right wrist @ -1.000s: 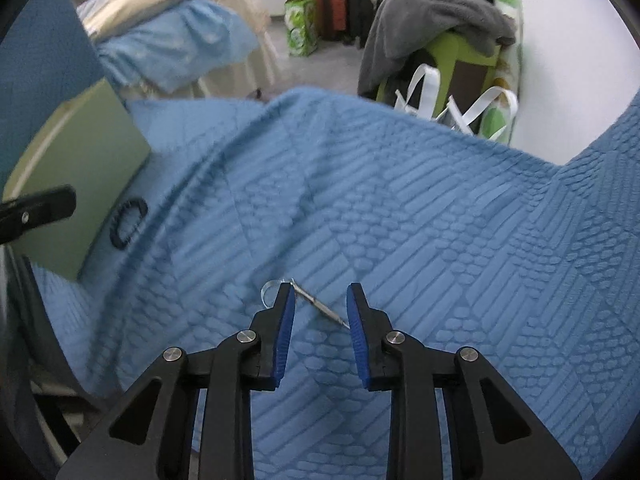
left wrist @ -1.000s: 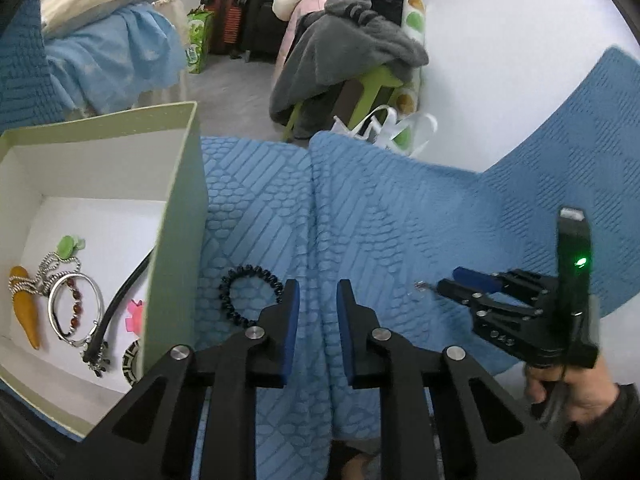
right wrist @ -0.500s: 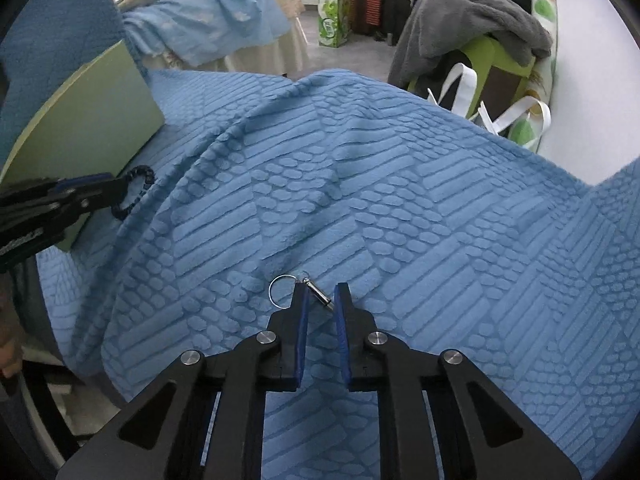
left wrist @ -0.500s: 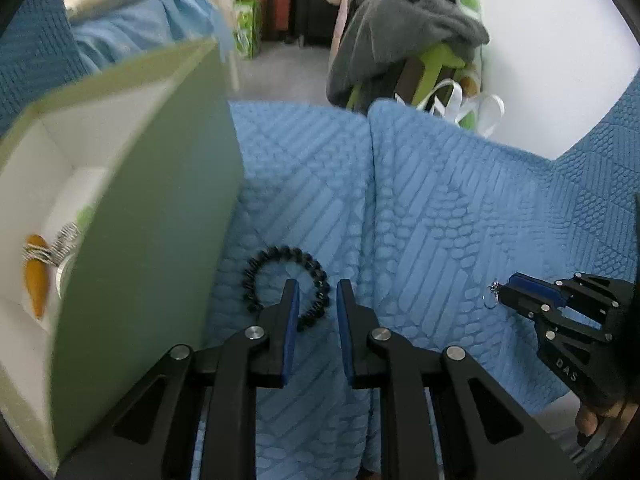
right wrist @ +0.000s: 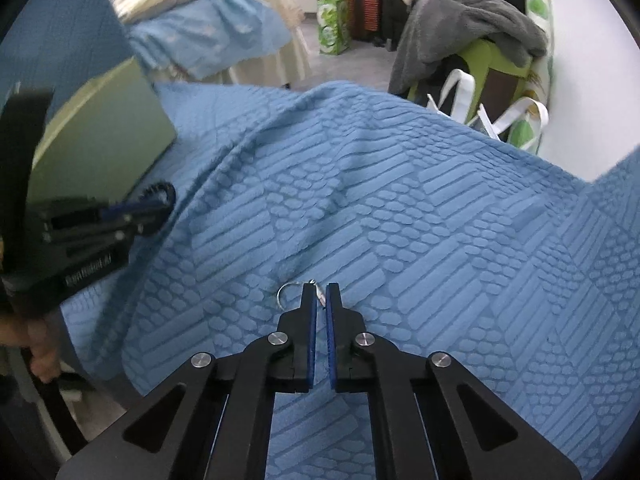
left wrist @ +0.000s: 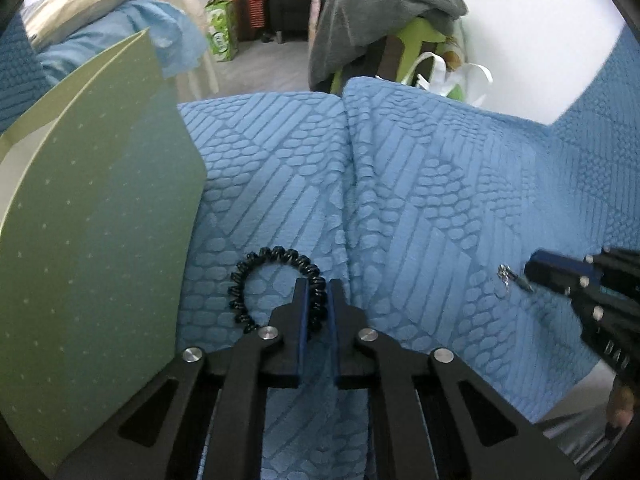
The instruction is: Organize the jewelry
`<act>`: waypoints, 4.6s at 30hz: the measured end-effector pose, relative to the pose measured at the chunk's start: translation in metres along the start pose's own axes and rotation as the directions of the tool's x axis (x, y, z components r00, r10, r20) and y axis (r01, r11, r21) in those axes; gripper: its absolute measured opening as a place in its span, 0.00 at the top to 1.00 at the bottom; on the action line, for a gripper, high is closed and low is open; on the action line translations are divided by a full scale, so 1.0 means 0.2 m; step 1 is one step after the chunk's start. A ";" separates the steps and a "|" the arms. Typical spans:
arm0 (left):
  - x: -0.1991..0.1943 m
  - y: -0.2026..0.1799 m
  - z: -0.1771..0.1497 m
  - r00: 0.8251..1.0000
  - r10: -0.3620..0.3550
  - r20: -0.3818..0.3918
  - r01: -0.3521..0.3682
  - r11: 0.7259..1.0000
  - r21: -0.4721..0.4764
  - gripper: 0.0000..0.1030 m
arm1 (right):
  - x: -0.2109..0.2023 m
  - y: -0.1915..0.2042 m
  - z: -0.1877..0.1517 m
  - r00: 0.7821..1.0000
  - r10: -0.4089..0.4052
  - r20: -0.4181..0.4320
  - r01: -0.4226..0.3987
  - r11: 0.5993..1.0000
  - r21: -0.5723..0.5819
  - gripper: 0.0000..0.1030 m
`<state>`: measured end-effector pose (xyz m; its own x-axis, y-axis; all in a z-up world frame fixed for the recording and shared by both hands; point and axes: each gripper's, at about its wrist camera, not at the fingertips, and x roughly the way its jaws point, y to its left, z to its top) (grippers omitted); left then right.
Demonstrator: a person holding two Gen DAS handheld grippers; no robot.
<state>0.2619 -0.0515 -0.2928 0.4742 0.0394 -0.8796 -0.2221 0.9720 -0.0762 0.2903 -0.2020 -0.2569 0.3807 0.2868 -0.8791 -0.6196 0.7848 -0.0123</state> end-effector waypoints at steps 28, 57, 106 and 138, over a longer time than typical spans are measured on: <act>-0.54 0.23 0.13 0.952 -0.289 0.099 0.294 0.955 -0.040 0.92 | 0.10 0.07 0.01 0.994 -0.069 -0.084 0.061 0.994 -0.091 0.82; -0.82 0.58 0.10 0.934 -0.321 0.157 0.330 0.943 -0.039 0.92 | 0.01 0.09 0.02 0.990 -0.105 -0.091 0.116 0.986 0.121 0.78; -0.72 1.15 0.14 0.952 -0.301 0.051 0.303 0.953 -0.034 0.92 | -0.38 1.07 0.62 0.987 0.027 0.156 -0.035 0.998 0.052 1.00; -1.38 1.15 0.26 0.936 -0.233 0.265 0.225 0.973 0.060 0.47 | -1.05 1.30 0.63 0.907 -0.142 0.396 0.071 0.980 0.188 0.80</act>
<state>0.1244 0.1727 -0.0430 0.7209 -0.1281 -0.6811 -0.0585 0.9680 -0.2440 0.1364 0.0105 -0.0164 0.7052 0.3663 -0.6071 -0.4508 0.8925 0.0149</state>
